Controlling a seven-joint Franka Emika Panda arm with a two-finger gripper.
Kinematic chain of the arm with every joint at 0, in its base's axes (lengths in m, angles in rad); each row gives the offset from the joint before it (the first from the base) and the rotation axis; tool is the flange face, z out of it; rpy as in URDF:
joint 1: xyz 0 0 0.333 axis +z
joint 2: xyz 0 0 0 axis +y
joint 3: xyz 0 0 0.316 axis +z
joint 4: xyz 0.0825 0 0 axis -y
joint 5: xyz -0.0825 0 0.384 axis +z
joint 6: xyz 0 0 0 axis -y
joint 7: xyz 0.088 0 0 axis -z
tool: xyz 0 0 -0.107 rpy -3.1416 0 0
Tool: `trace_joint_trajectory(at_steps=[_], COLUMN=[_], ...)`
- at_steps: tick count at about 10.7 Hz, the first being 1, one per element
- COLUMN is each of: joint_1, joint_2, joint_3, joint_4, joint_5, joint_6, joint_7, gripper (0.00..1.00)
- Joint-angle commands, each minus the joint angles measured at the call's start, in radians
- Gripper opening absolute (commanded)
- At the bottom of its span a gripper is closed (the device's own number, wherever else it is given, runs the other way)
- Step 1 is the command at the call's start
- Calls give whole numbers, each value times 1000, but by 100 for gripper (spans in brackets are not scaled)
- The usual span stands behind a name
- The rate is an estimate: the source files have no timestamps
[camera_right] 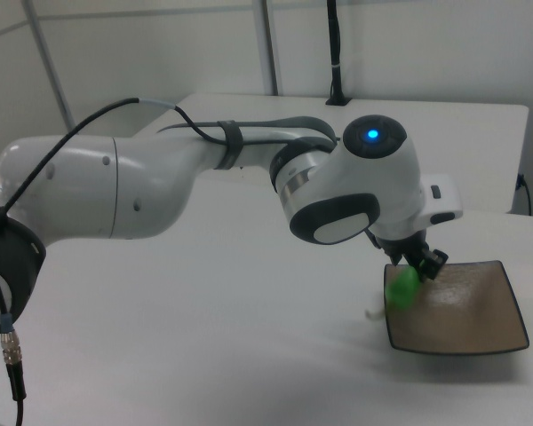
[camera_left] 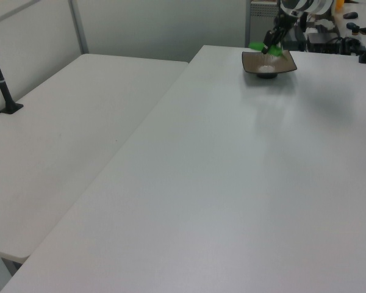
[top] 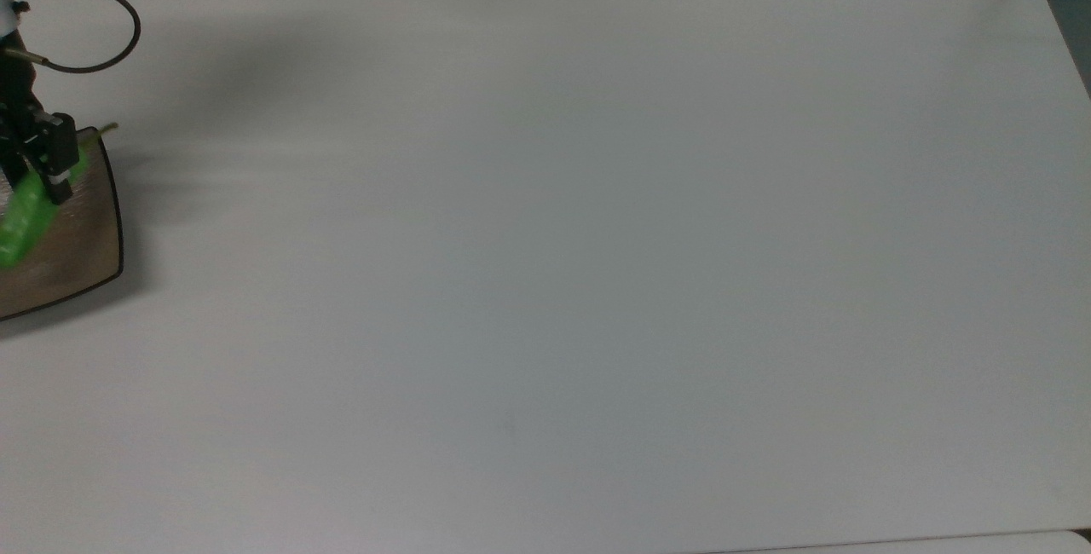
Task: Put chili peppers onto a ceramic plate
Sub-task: 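Lower the pepper onto the plate and open the gripper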
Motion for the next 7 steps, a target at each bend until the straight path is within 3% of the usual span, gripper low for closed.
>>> trace_joint_trajectory(at_steps=[1,6,7], joint_1=[12,53,80], joint_2=[-9,-30,-38], joint_3=[5,16,17], joint_4=[-16,-26,-27], joint_5=[22,10,-21], joint_6=[26,-6,-48], joint_7=[-12,8,45], gripper=[100,100,100])
